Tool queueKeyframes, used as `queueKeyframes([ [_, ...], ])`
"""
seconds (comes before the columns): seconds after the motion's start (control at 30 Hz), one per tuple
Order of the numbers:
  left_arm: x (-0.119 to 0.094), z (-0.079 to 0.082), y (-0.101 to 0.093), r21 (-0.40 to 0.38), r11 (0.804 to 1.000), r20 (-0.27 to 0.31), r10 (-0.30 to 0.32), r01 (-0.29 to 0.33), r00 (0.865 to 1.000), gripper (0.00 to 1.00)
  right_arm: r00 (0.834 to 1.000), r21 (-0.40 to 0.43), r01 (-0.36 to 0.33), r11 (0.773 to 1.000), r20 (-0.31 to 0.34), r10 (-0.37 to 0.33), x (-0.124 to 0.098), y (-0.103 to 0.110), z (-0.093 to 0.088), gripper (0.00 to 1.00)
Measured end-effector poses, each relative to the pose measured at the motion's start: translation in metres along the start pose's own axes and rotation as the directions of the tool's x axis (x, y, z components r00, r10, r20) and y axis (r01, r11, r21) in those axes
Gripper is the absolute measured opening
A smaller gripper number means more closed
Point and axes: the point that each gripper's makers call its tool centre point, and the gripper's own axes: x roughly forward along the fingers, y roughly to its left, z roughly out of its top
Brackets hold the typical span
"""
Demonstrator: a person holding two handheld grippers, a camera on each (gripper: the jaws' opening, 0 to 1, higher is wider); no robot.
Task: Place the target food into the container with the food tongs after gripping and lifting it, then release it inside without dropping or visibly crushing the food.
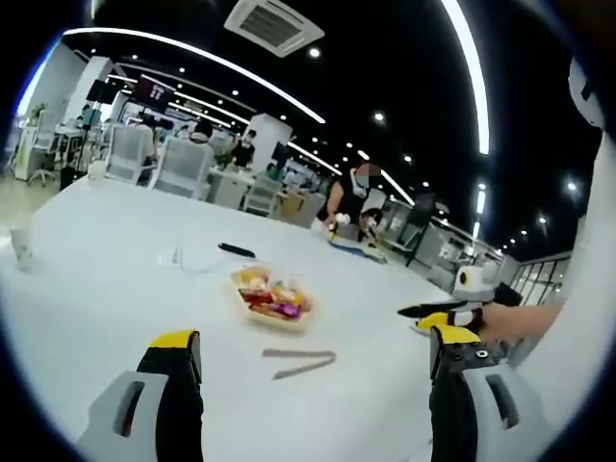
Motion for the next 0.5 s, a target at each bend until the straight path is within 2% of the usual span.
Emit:
queueKeyframes([
  [0.1,0.000,0.001,0.000,-0.004,1.000,0.006,0.003,-0.003,1.000,0.99,0.999,0.012,0.023,1.000,0.023,-0.023,0.002,-0.006,0.007,0.67],
  [0.13,0.000,-0.001,0.001,-0.002,1.000,0.001,0.006,-0.006,1.000,0.99,0.999,0.042,0.020,0.999,0.050,-0.022,0.003,-0.006,0.013,0.67],
  [0.23,0.001,-0.008,0.001,-0.010,1.000,-0.024,0.005,-0.006,1.000,0.99,0.997,0.046,0.023,0.999,0.073,-0.027,0.004,-0.006,0.016,0.67],
  [0.37,0.004,-0.019,0.000,-0.015,1.000,-0.068,-0.001,0.000,0.998,0.99,0.997,0.062,0.025,0.998,0.071,-0.029,0.004,-0.004,0.008,0.66],
  [0.5,0.005,-0.021,-0.003,-0.016,1.000,-0.074,-0.009,0.008,0.997,0.99,0.997,0.087,0.033,0.996,0.070,-0.039,0.001,-0.005,-0.002,0.66],
])
